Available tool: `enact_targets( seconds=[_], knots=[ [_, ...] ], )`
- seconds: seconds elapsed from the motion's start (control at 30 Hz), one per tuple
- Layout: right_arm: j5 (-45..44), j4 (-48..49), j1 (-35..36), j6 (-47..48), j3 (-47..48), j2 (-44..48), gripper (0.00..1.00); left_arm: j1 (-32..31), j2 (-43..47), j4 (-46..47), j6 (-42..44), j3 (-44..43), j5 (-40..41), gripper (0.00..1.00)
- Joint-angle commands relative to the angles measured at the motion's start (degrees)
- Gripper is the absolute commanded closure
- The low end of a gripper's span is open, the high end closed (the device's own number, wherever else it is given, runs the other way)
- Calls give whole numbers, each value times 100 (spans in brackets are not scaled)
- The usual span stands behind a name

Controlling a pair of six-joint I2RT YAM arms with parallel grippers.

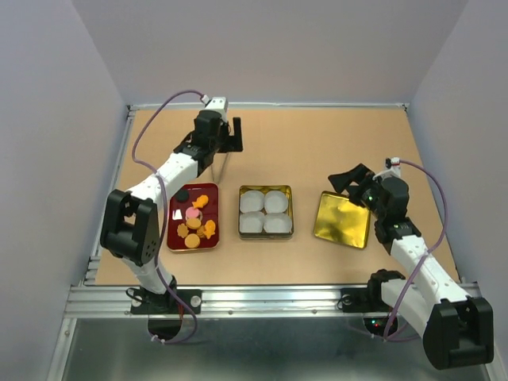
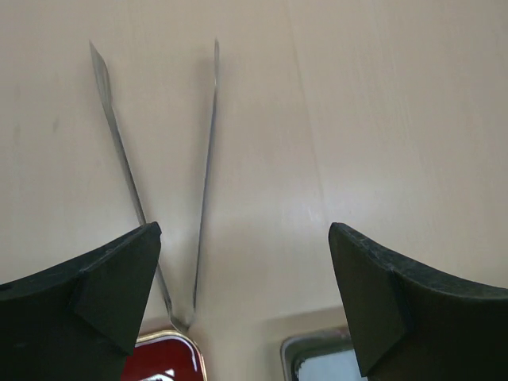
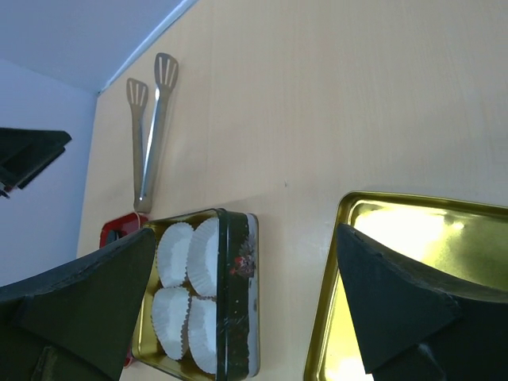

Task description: Pack the cookies

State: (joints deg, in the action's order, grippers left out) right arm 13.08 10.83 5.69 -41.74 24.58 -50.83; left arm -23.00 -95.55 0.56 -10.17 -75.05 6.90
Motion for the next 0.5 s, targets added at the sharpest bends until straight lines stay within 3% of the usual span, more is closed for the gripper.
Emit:
enact_targets(
  seconds=[0.0, 0.1, 0.13, 0.23, 0.47],
  knots=[
    [-51, -37, 28, 218, -129, 152, 0, 638, 686, 646, -740, 657, -1032, 1],
    [-60, -55, 37, 245, -146, 135, 0, 665, 477, 201, -863, 378, -453, 1],
    [-69, -46, 37, 245, -164, 143, 0, 666, 328, -340, -872, 203, -313, 1],
    [-104, -37, 37, 227, -208, 117, 0, 613, -218, -785, -662, -168, -487, 2],
    [-139, -55, 37, 350, -313, 73, 0, 551, -411, -109, -319, 456, -954, 1]
  ],
)
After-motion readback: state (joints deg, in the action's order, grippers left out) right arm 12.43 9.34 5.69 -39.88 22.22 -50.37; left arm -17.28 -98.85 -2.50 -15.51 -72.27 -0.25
